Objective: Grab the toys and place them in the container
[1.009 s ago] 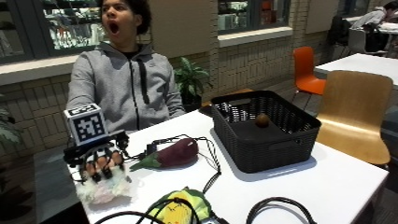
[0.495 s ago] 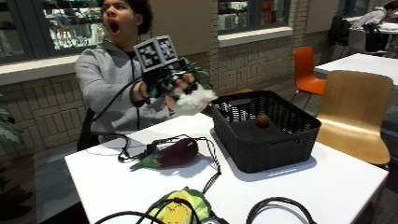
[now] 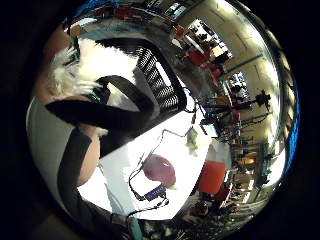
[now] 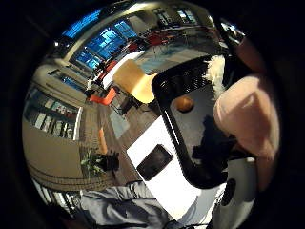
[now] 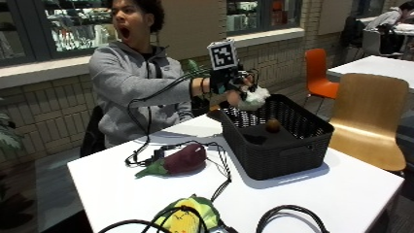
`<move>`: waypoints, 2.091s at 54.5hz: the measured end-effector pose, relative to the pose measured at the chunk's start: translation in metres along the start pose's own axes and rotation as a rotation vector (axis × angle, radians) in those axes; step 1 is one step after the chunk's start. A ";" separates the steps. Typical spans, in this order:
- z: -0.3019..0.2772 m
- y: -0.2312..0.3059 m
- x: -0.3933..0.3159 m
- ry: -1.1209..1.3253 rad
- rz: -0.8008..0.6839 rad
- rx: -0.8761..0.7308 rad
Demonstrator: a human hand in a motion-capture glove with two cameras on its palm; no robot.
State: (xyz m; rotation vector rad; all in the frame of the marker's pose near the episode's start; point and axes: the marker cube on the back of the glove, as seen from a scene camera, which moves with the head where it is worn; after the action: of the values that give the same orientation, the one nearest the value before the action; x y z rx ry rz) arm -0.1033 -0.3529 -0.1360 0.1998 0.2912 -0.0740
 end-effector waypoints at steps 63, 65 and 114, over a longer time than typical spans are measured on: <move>0.122 0.211 0.213 -0.176 0.207 -0.524; 0.130 0.213 0.211 -0.170 0.206 -0.525; -0.009 0.044 0.100 0.118 -0.155 -0.001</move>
State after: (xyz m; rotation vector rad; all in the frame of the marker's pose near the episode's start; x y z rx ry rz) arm -0.0058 -0.3127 -0.1651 0.1805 0.4246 -0.2163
